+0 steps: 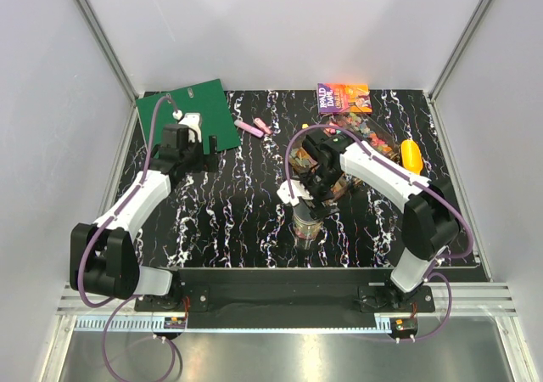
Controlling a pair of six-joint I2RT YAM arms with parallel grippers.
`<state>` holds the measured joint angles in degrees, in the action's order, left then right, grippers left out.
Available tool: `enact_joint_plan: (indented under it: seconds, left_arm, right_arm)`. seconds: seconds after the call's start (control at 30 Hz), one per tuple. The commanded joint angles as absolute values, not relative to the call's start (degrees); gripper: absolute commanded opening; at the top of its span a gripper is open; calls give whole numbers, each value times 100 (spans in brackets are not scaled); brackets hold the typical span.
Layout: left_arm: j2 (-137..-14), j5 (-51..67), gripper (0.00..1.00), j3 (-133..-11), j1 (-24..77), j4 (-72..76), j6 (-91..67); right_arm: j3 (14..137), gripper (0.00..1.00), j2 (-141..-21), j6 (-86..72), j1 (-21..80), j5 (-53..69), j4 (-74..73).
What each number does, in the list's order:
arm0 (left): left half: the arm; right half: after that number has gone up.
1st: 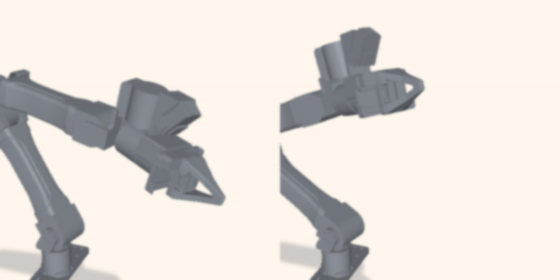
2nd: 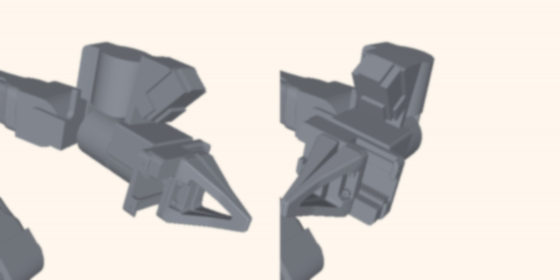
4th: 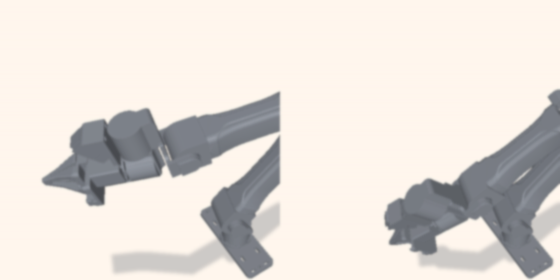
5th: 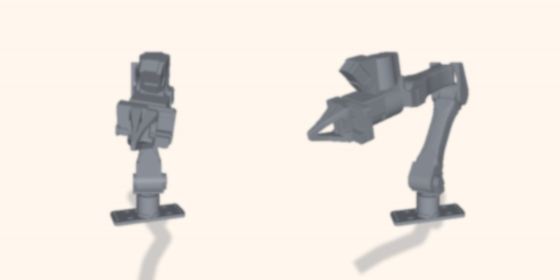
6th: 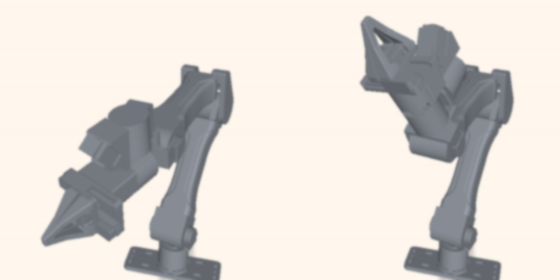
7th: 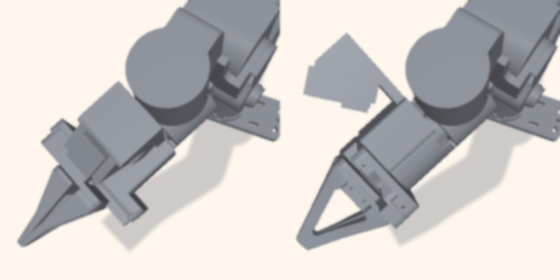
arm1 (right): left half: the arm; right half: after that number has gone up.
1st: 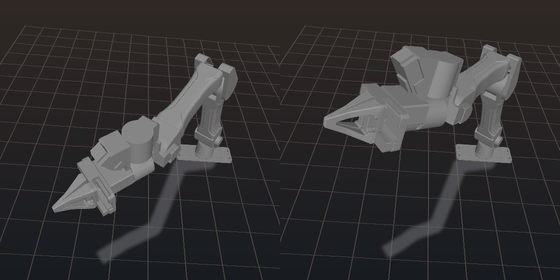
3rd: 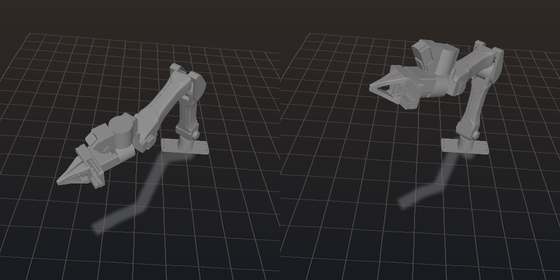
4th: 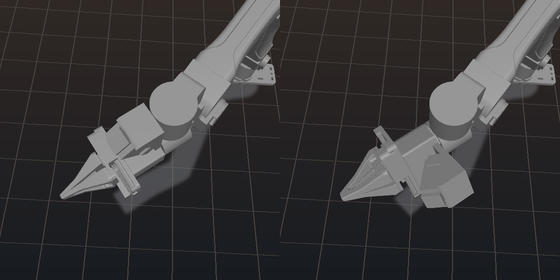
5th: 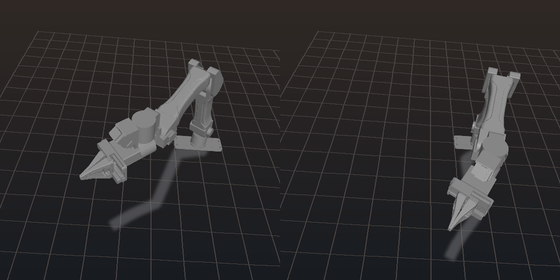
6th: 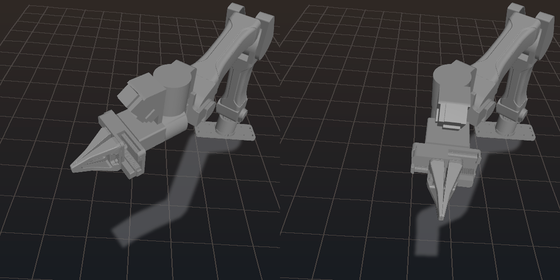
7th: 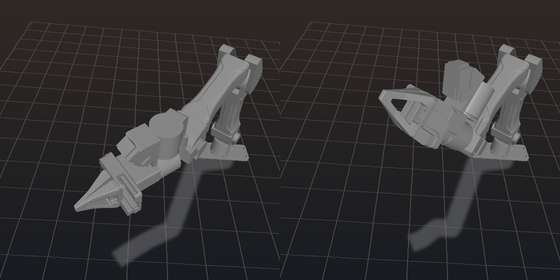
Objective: Pack the candies
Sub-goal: Close the bottle lid on the packing bottle.
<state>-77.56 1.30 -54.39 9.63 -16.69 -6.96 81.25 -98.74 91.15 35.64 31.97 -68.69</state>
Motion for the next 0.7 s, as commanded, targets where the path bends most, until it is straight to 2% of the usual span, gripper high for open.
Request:
enact_joint_plan:
  seconds: [0.0, 0.67]
  left_arm:
    - [-7594, 237, 99, -5388, 923, -1424, -747]
    - [-7497, 299, 99, -5300, 923, -1432, -800]
  right_arm:
    - [8235, 93, -9545, 9053, 3639, 3182, -7066]
    - [7893, 93, -9501, 8781, 3735, 3059, -6847]
